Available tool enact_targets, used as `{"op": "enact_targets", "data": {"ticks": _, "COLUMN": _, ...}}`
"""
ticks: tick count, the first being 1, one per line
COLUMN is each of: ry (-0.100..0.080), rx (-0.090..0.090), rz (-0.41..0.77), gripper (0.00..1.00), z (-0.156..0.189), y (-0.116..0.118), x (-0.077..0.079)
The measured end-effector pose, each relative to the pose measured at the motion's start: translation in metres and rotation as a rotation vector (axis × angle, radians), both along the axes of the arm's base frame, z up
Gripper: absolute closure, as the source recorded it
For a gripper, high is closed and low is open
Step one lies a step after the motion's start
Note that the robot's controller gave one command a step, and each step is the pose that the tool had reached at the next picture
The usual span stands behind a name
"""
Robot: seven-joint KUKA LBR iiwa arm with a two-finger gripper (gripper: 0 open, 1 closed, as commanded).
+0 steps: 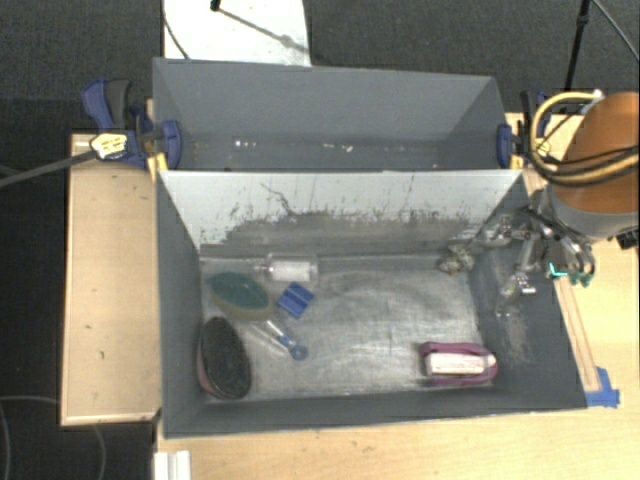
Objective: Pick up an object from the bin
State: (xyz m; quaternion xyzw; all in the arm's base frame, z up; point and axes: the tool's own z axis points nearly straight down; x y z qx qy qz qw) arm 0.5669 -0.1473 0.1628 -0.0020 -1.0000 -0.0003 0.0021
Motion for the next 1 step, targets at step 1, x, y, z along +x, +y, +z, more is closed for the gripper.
{"op": "enact_targets", "data": {"ticks": 1, "ry": -0.017, "rx": -0.01, "rz": 0.379, "gripper": 0.0, "z": -0.0774, "y": 0.03, "x": -0.0389}}
